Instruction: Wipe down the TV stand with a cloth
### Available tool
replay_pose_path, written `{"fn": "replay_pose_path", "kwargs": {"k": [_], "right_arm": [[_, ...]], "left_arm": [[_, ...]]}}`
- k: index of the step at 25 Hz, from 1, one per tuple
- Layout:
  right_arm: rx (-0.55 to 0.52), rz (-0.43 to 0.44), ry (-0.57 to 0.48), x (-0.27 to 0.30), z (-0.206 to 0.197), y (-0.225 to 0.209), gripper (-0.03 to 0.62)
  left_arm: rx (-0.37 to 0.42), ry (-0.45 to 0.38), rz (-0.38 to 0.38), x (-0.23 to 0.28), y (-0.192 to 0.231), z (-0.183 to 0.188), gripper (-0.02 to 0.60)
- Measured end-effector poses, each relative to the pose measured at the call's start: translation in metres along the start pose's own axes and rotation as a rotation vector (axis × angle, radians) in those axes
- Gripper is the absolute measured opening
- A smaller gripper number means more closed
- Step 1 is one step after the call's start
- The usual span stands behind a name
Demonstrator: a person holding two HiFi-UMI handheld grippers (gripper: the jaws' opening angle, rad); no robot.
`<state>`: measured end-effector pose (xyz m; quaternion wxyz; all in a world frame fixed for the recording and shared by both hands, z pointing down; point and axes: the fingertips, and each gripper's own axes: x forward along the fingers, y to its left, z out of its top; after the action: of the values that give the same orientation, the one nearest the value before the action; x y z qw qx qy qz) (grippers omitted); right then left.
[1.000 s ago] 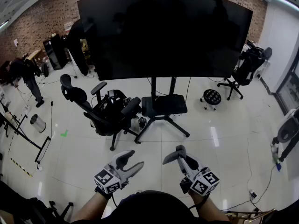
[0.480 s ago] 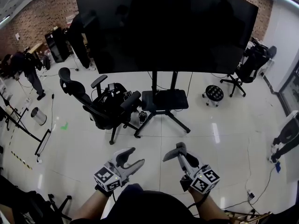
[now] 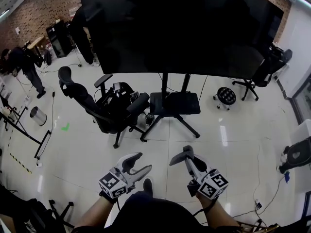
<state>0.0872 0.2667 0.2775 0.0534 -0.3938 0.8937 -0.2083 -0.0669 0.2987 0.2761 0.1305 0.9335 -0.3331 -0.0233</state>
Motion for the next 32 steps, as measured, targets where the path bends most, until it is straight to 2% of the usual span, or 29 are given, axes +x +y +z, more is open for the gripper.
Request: {"fn": "replay_pose_path", "kwargs": {"k": [7, 11, 17, 21, 27, 32], "right_arm": [[-0.031, -0.056, 0.006, 0.074, 0.018, -0.023, 0.041], [-0.067, -0.094, -0.01, 0.11, 0.03, -0.043, 0.041], [-0.091, -0.133, 0.046, 0.156, 0.019, -0.091, 0.041], [-0.098, -0.147, 0.079, 0.193, 0.012, -0.137, 0.041], [-0.096, -0.162, 0.128, 0.263, 0.0, -0.226, 0.041], [-0.026, -0.175, 0.149, 0.334, -0.011, -0.315, 0.042]], "left_arm": [[-0.011, -0.02, -0.054, 0.02, 0.073, 0.021, 0.282], [0.013, 0.008, -0.093, 0.037, 0.109, 0.022, 0.282], [0.003, 0.054, -0.111, 0.067, 0.147, 0.017, 0.303], [0.003, 0.078, -0.11, 0.094, 0.173, 0.013, 0.307], [-0.037, 0.096, -0.052, 0.141, 0.224, 0.003, 0.307], [-0.065, 0.129, -0.033, 0.192, 0.265, -0.014, 0.307]]}}
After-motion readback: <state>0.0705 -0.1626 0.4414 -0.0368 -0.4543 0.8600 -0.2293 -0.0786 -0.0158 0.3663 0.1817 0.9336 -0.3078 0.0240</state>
